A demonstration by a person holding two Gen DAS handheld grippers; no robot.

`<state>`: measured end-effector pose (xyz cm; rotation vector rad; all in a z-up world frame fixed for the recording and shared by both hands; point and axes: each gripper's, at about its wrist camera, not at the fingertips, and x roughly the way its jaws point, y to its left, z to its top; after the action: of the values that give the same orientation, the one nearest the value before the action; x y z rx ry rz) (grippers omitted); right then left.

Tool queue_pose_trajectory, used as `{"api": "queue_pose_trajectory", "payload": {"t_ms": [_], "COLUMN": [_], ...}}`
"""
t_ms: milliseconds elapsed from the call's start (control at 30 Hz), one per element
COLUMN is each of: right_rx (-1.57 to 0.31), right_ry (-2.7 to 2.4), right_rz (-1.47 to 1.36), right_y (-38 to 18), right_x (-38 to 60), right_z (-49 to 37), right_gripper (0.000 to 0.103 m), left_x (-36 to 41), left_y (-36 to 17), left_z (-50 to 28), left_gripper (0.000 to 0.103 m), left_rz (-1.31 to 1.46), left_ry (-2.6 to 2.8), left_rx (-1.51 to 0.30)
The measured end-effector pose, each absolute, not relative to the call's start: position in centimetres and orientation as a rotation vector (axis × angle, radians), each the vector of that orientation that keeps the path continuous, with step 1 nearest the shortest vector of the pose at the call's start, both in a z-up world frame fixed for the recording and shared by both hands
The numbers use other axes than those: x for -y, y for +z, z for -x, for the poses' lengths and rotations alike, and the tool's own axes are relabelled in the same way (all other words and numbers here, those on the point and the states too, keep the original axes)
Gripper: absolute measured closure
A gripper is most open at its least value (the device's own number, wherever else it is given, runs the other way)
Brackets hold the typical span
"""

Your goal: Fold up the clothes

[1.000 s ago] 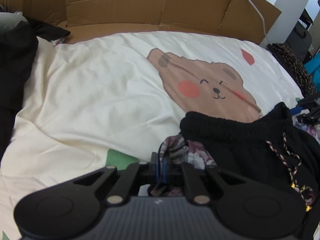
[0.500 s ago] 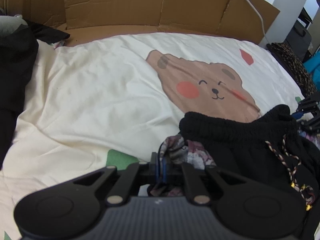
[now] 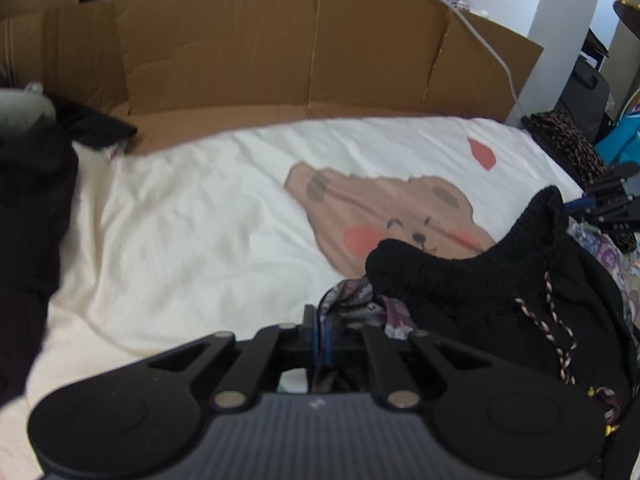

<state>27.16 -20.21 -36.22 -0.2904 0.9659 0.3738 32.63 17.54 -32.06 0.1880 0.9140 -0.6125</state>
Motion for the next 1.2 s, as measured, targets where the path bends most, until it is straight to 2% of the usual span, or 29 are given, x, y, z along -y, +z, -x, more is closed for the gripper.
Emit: {"api": "queue_pose_trajectory", "payload": {"t_ms": [733, 1067, 1100, 1133, 1200], "right_rx": [-0.967, -1.021, -1.036, -1.052, -1.056], "right_ry": [0.279, 0.207, 0.203, 0.197, 0.186], "right_rz": [0.498, 0.568, 0.557, 0.54, 0.504], "right_y": [-35.2, -39.3, -39.7, -40.0, -40.0], "right_x": [15.2, 12.5, 12.5, 12.7, 13.2], "right_z": [-42.0, -45.9, -46.2, -46.4, -46.4], "right_gripper": [0.096, 0.096, 0.095, 0.093, 0.08], "left_x": [-17.5, -16.8, -16.6, -16.4, -15.9], "left_y": [-31.9, -35.3, -35.7, -36.1, -36.5], "left_z": [-42.8, -45.8, -45.9, -45.9, -46.0], "left_gripper": [0.1, 0.099, 0.099, 0.094, 0.09], "left_rz": [-0.231, -0.279, -0.287, -0.294, -0.307], "left_ry": [-0.446, -0.343, -0.333, -0.324, -0.302], "left_rx": [-0.894, -0.944, -0.955, -0.962, -0.967]}}
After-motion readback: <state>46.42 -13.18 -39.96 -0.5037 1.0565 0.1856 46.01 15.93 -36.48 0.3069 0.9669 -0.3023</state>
